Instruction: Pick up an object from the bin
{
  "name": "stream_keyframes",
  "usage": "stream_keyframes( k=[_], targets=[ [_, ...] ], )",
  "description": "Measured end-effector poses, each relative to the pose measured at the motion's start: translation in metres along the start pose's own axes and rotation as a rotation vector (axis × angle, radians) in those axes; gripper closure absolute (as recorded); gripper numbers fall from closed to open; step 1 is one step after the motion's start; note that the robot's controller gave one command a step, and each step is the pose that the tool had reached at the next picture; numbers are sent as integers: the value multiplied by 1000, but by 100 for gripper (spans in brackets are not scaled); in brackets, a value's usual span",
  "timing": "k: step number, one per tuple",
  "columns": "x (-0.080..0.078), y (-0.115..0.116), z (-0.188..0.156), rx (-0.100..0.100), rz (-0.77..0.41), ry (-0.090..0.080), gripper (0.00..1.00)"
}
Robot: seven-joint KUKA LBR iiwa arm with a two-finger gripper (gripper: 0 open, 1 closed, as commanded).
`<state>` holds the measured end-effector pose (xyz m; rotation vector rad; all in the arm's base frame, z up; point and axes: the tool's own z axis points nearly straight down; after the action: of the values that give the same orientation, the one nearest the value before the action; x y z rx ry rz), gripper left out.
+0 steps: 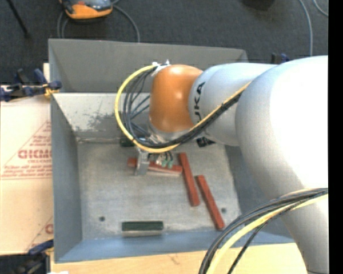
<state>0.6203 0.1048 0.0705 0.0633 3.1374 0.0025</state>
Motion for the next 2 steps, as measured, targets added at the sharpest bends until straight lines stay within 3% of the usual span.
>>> stream_keyframes(
  k=[1, 2],
  targets=[
    [8, 1, 0, 3, -140, -1, 100],
    [45, -14, -5, 1, -496, 1, 100]
  ],
)
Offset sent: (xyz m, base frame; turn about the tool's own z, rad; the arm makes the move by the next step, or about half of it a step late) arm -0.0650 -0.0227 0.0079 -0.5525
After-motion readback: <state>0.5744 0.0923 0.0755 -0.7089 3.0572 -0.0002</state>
